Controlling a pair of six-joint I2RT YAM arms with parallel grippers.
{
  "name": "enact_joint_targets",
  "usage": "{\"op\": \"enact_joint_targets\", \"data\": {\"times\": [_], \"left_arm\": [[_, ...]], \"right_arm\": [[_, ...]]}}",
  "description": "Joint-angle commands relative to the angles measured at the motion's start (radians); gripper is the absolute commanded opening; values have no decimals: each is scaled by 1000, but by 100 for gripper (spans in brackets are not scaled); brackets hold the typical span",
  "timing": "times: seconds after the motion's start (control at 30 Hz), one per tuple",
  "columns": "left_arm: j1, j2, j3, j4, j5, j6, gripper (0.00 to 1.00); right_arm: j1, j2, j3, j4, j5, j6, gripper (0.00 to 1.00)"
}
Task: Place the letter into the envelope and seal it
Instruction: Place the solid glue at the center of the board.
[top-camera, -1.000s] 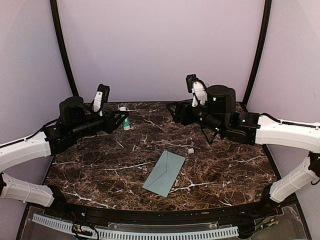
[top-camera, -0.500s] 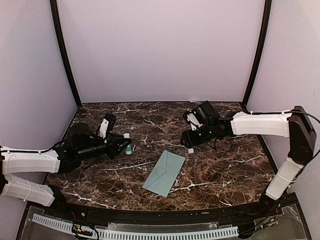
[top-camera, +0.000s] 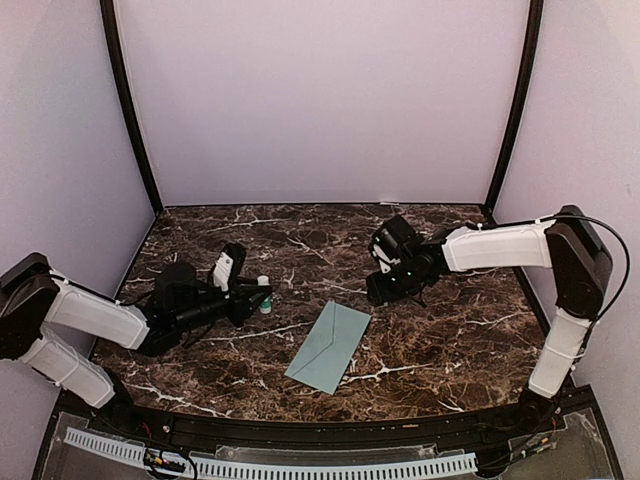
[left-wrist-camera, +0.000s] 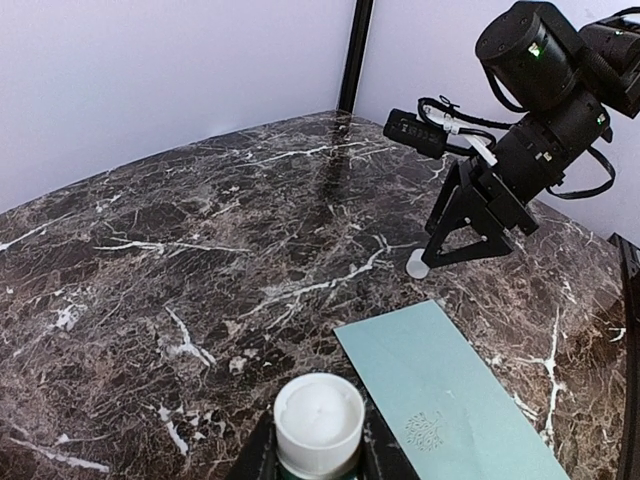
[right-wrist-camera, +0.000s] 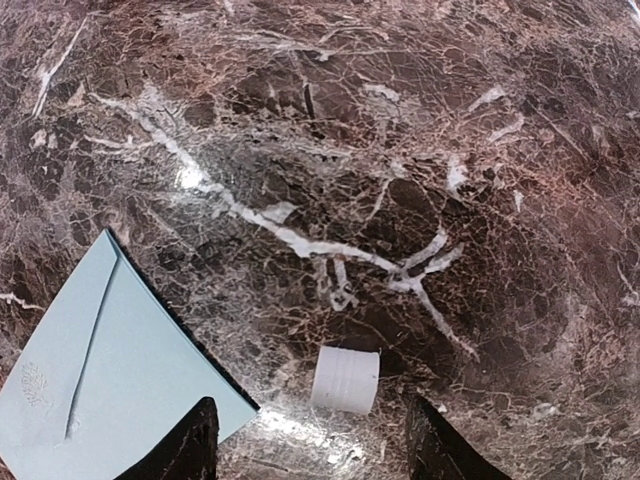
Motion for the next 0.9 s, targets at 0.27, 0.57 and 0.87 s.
{"op": "enact_joint_targets", "data": {"times": [0.27,0.57,0.87], "left_arm": [[-15,219,-45,323,-31,42,0],[-16,354,-69,507,-61,55,0],[-18,413,-92,565,-78,82,0]], "right_arm": [[-17,79,38,22,46,48,50],[-28,99,25,48,33,62,43],[-37,105,12,84,8,68,28]]}}
